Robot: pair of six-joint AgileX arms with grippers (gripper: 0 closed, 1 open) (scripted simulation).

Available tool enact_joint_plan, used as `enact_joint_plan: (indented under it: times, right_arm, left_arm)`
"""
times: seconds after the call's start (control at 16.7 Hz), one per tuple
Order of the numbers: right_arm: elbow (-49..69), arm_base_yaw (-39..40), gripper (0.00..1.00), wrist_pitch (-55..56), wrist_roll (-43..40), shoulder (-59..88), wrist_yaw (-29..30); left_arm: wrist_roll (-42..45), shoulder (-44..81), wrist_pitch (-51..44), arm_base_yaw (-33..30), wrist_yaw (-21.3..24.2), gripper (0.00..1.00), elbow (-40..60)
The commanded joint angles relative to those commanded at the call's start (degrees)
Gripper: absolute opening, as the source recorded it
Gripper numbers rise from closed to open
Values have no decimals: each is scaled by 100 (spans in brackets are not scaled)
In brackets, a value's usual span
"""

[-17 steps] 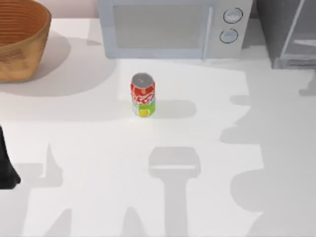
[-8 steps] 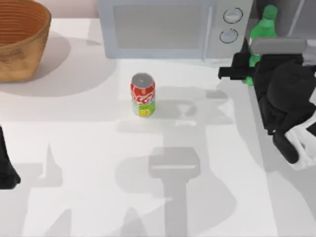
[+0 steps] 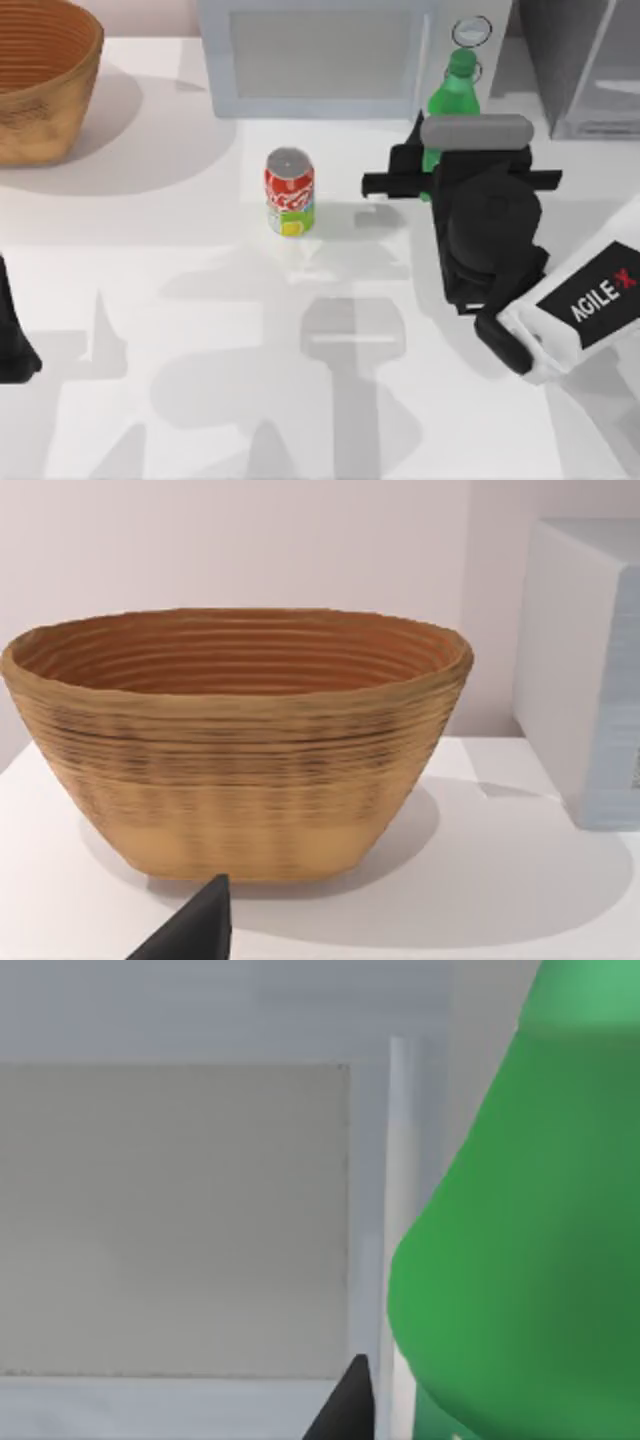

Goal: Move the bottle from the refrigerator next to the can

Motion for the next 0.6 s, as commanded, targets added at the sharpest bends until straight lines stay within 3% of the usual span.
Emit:
enact_joint_plan:
  times: [0.48, 0.6]
  right_arm:
    - [0, 0, 0, 0, 0, 0, 0]
    - [0, 0, 15, 0, 0, 0, 0]
  left_arm:
    - [0, 0, 0, 0, 0, 100, 0]
    - [0, 0, 0, 0, 0, 100, 0]
